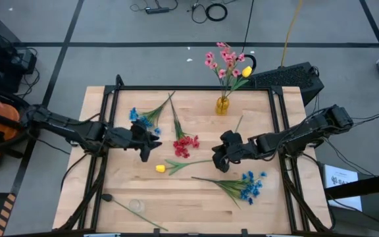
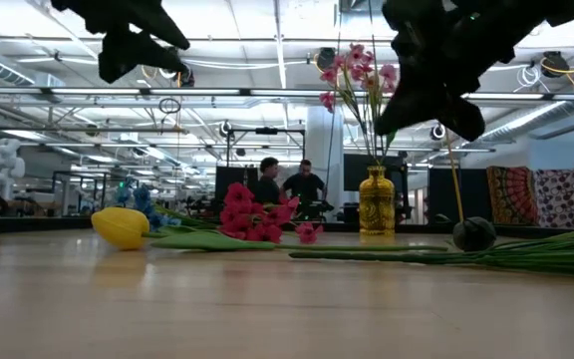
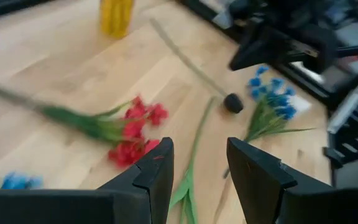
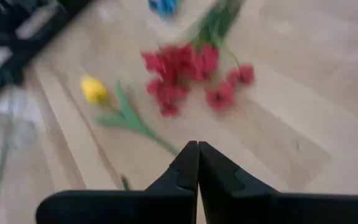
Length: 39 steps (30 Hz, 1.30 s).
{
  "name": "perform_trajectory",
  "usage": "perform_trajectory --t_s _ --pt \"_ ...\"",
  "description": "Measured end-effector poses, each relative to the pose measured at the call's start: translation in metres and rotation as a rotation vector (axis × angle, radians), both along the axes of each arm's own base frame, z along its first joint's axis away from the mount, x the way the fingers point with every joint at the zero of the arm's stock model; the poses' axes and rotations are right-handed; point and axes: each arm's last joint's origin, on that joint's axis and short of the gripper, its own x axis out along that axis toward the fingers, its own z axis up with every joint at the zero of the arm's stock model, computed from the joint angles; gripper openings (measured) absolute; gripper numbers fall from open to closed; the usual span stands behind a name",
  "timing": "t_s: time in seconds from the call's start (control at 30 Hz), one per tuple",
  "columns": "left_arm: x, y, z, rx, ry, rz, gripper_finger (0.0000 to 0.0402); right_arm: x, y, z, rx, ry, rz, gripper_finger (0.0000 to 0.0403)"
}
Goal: Sort flowers into vase by color
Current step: Put the bottom black flower into the transparent vase
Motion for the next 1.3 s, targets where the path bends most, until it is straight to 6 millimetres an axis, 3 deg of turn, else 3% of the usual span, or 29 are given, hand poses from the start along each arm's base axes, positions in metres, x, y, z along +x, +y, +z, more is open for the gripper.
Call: perform_trajectory --t_s 0.17,0.3,0.53,0.67,0.9,1.07,1.3 --pt "0.004 -0.009 0.011 -0.076 0.157 0.143 0.0155 -0.008 -0.001 -0.008 -0.034 0.133 0.075 0.0000" --pt "0.001 -0.015 0.016 -0.235 0.252 0.314 0.0155 -0.012 0.000 -0.011 -0.033 0.210 0.181 0.0000" --pt "-0.021 -0.032 0.012 -0.557 0.339 0.629 0.0155 -0.015 0.003 -0.014 -0.062 0.277 0.353 0.0000" --pt "-0.032 -0.047 0.004 -0.756 0.551 0.716 0.0155 -0.015 0.003 -0.014 -0.110 0.284 0.419 0.0000" --pt "-0.041 -0.065 -0.014 -0.761 0.823 0.854 0.0155 -0.014 0.003 -0.013 -0.171 0.290 0.488 0.0000" --pt "-0.030 -0.083 -0.027 -0.884 0.945 0.967 0.0155 -0.013 0.004 -0.013 -0.190 0.277 0.508 0.0000" --pt "-0.022 -0.097 -0.048 -0.823 1.053 1.039 0.0155 -0.012 0.004 -0.011 -0.200 0.259 0.517 0.0000"
